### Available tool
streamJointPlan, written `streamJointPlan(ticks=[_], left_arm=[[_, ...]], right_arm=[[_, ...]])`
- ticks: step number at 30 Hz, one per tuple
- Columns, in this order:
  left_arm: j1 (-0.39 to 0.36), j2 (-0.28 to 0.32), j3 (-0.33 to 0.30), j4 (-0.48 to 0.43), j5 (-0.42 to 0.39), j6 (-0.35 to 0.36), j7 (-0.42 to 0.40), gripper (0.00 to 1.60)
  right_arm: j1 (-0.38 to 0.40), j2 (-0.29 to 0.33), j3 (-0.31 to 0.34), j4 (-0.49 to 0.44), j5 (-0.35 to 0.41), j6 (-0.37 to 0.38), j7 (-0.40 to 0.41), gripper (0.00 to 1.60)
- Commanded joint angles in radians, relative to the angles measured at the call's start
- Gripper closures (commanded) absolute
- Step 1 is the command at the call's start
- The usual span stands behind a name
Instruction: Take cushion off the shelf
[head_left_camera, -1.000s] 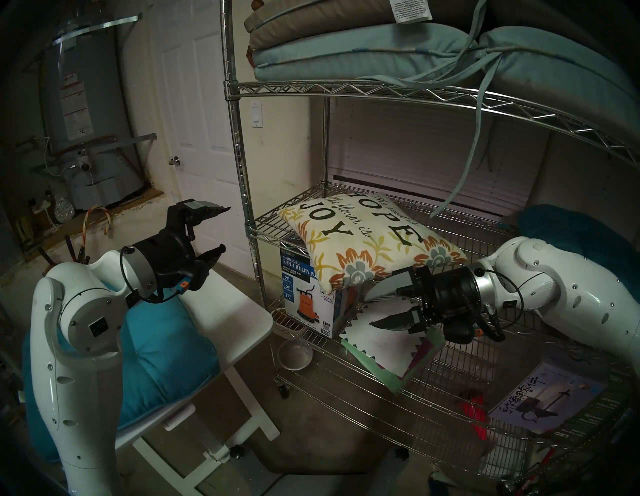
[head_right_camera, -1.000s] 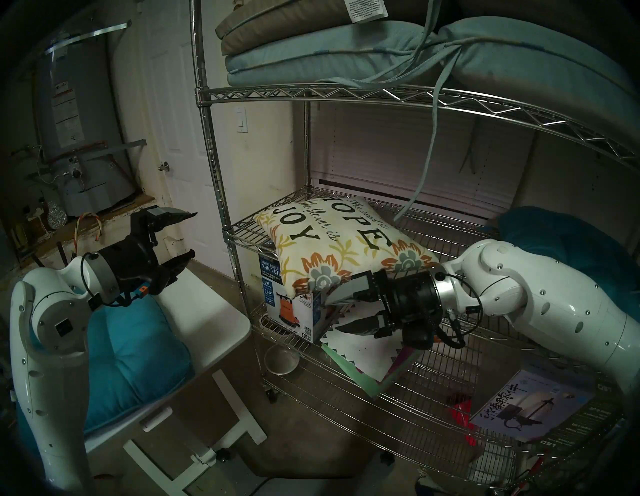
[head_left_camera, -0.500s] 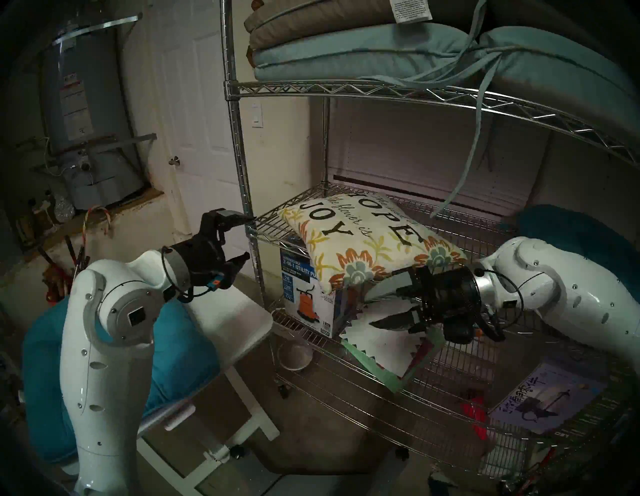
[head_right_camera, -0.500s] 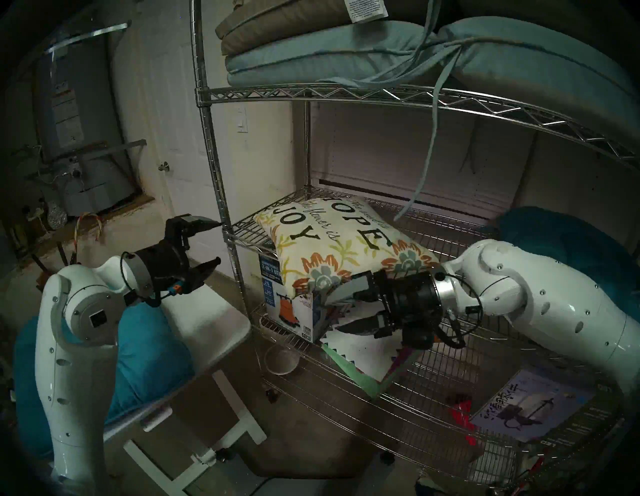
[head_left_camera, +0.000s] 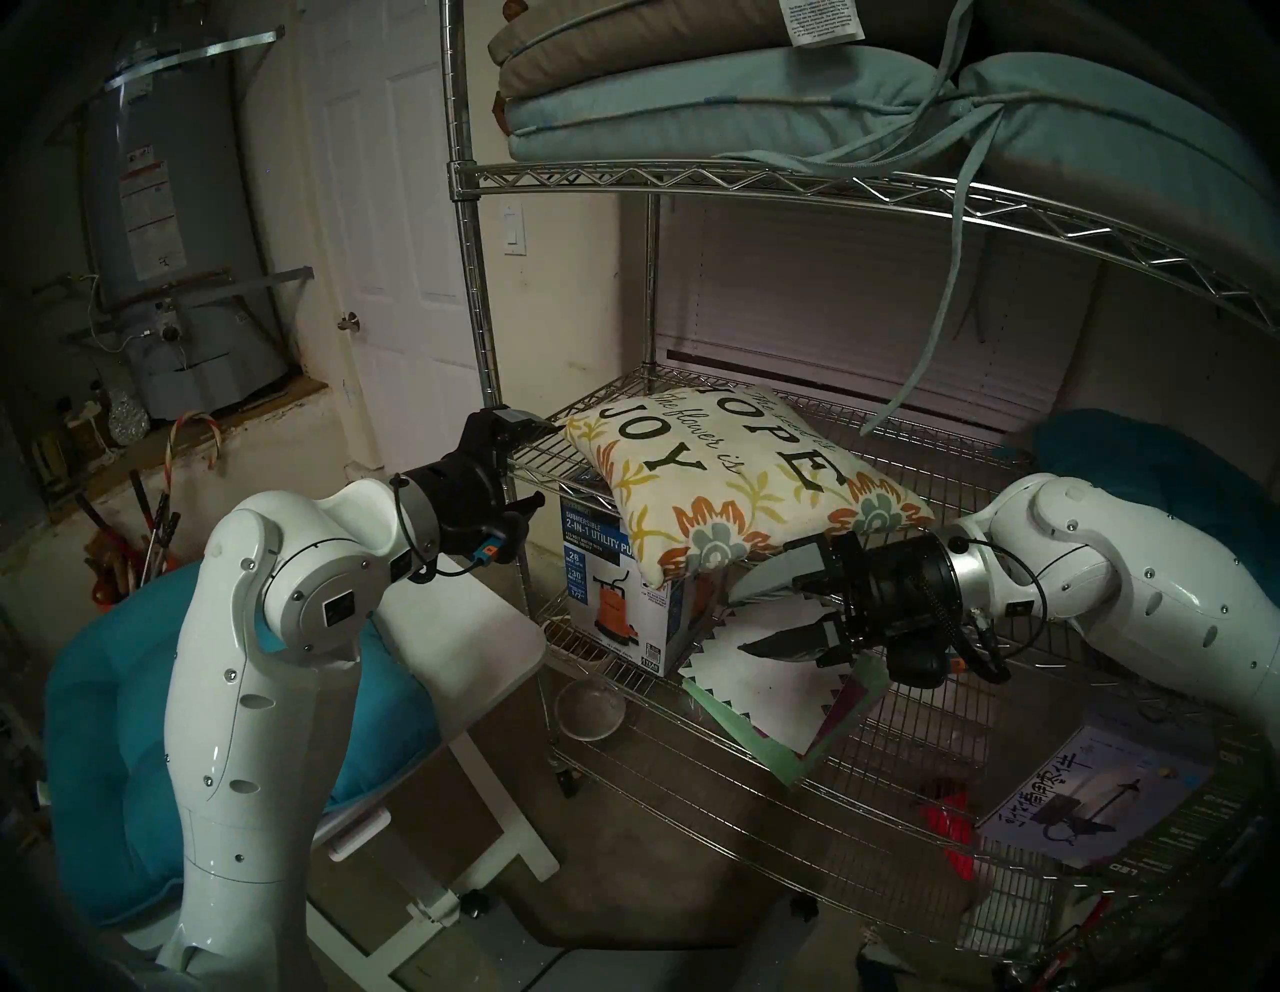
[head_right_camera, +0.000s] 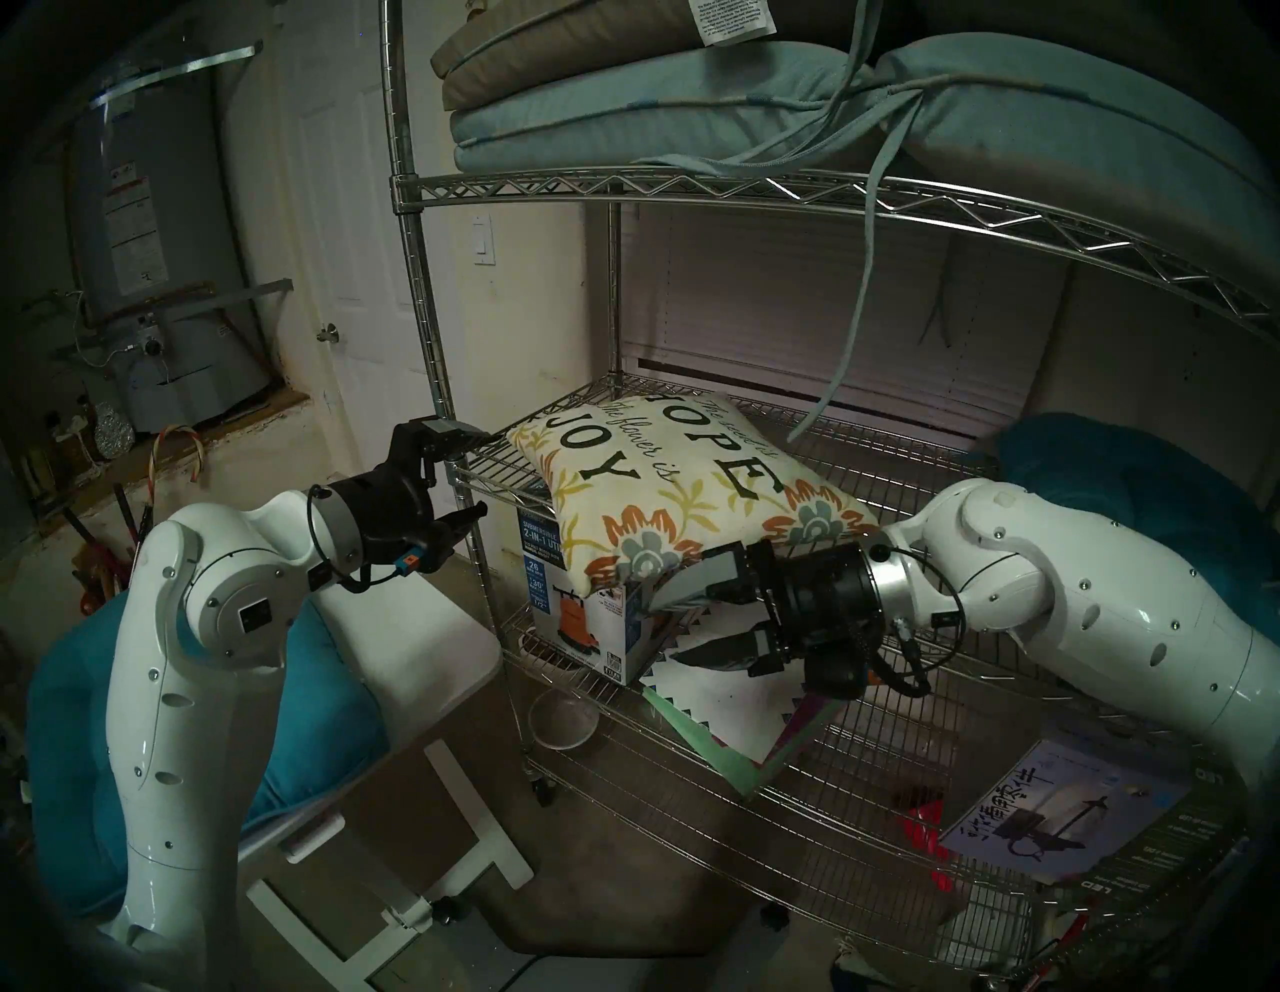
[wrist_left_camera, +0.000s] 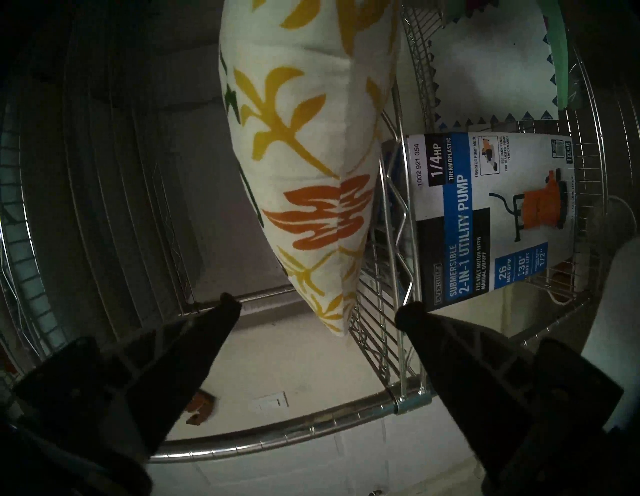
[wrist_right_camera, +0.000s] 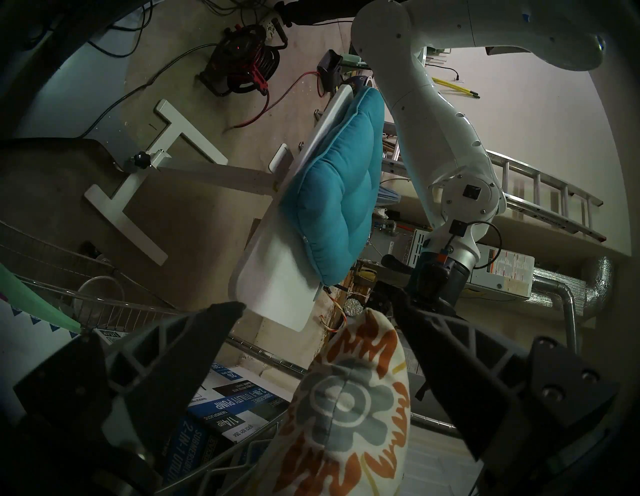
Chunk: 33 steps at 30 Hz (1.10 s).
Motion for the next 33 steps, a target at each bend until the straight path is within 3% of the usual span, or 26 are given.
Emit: streamJointPlan(ticks=[1,18,33], left_arm=[[-0.041,-0.022,0.029,-0.017,0.007,0.015,0.002,0.00],[-0.070,-0.045,0.084,-0.022,-0.014,0.052,-0.087,0.00],[-0.066,-0.038,0.104,0.021,0.003,0.030,-0.064,0.00]], right_arm=[[0.011,-0.002,0.009,-0.005,0.009,-0.002,-0.003,0.00],[0.011,-0.003,0.009,-0.005,0.010,-0.002,-0.003,0.00],[-0.008,0.012,0.008,-0.005,-0.007,0.007,-0.028,0.00]])
